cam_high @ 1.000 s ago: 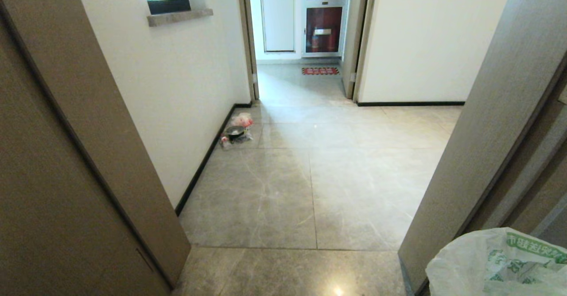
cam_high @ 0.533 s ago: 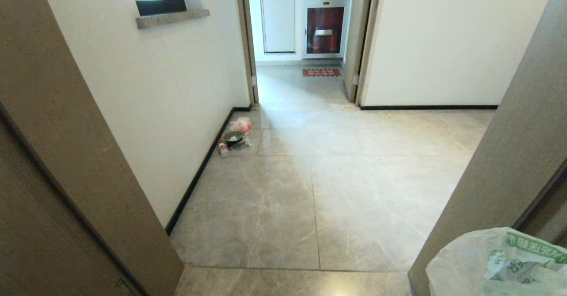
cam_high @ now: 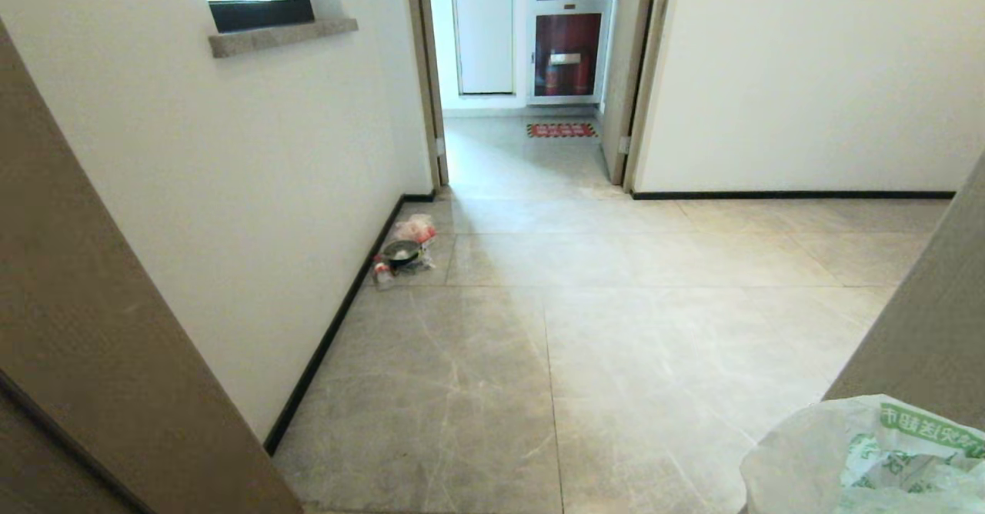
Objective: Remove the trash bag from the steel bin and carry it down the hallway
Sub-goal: Put the trash bag at the door
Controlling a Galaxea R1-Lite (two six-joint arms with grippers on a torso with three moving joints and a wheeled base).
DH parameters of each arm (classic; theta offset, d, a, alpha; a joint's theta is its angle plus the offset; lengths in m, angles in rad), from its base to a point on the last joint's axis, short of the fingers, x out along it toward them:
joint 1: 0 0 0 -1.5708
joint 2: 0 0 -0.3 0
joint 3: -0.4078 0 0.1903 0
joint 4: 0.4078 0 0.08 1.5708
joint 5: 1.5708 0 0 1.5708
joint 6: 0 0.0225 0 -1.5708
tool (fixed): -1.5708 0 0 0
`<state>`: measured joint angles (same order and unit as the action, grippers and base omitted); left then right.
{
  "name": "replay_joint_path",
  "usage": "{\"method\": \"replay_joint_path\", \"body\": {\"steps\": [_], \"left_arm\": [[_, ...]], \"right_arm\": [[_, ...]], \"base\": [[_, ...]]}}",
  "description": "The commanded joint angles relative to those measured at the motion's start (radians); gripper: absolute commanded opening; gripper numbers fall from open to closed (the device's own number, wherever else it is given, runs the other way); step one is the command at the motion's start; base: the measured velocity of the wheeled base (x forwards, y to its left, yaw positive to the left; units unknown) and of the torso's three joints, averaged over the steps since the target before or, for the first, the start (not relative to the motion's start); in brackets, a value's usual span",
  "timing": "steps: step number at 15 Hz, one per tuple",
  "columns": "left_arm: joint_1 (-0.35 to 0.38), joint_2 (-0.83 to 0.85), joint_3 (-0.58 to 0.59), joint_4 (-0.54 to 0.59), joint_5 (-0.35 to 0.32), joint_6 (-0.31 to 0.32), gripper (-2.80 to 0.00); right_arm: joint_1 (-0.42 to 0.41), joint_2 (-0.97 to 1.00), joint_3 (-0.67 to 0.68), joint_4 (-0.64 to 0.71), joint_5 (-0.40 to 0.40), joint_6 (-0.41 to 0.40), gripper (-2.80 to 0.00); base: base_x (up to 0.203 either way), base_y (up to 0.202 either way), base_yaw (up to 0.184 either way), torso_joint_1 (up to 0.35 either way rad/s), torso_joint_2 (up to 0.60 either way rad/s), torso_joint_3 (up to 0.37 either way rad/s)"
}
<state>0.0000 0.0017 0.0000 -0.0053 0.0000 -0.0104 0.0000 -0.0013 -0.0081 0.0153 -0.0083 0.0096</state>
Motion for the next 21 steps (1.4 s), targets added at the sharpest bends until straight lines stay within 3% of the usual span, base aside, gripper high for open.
{"method": "replay_joint_path", "body": {"steps": [1, 21], "left_arm": [[0.0, 0.0, 0.0, -0.001, 0.0, 0.0, -2.8], [0.0, 0.0, 0.0, -0.001, 0.0, 0.0, -2.8]], "right_arm": [[0.0, 0.0, -0.001, 0.0, 0.0, 0.0, -2.8], [0.0, 0.0, 0.0, 0.0, 0.001, 0.001, -2.8]], "base": [[0.19, 0.0, 0.004, 0.002, 0.0, 0.005], [0.191, 0.0, 0.001, 0.002, 0.0, 0.002]]}}
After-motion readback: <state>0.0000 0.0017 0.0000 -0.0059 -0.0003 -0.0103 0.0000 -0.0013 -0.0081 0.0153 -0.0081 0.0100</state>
